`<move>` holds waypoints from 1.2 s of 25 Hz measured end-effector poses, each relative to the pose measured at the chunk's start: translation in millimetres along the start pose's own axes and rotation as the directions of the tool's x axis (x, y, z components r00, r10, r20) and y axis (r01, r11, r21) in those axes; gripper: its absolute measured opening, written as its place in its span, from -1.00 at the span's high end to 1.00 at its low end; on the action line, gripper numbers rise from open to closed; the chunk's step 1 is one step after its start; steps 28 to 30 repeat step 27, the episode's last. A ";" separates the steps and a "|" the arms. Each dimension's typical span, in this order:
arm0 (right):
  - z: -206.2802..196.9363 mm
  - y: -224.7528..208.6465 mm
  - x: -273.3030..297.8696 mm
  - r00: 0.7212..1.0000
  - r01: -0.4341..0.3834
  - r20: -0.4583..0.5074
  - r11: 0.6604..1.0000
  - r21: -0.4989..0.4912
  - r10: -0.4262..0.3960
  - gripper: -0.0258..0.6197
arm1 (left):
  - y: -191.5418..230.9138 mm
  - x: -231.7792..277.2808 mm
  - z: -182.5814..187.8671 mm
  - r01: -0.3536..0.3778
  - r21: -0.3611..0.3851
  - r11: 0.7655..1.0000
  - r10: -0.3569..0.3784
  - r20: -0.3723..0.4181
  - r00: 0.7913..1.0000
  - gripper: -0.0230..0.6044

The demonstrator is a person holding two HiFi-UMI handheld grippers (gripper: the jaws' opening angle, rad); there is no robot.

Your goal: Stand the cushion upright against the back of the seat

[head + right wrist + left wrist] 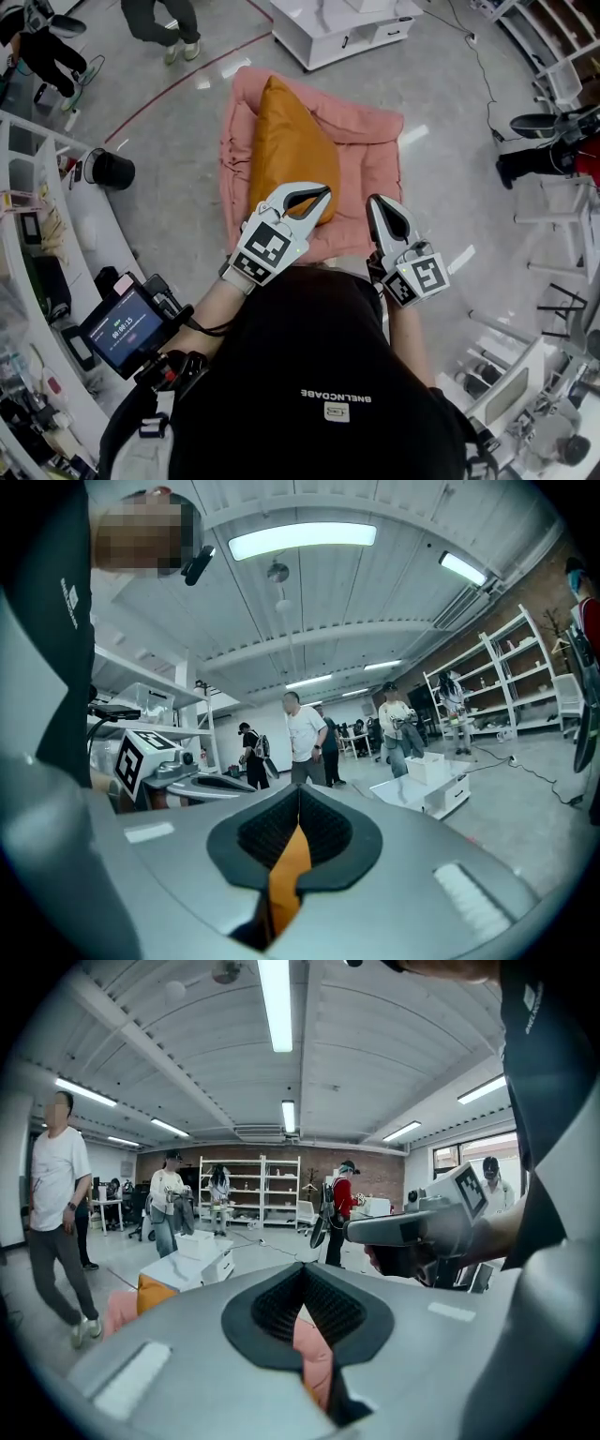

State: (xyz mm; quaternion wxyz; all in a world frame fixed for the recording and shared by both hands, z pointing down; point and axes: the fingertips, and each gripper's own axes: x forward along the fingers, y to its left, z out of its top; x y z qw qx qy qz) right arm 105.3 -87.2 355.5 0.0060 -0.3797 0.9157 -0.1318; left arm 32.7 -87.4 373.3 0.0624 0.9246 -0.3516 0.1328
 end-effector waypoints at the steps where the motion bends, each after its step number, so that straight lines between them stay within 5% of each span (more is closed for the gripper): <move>1: -0.5 -1.1 -0.1 1.000 0.004 -0.004 1.000 0.001 -0.004 0.90 | -0.5 -0.7 0.3 -0.002 0.003 1.000 0.002 0.006 1.000 0.88; 30: -5.5 0.4 25.3 0.999 -0.025 -0.045 1.000 0.018 0.026 0.90 | 21.9 -10.7 -17.2 -0.070 -0.084 0.994 0.068 -0.022 0.997 0.88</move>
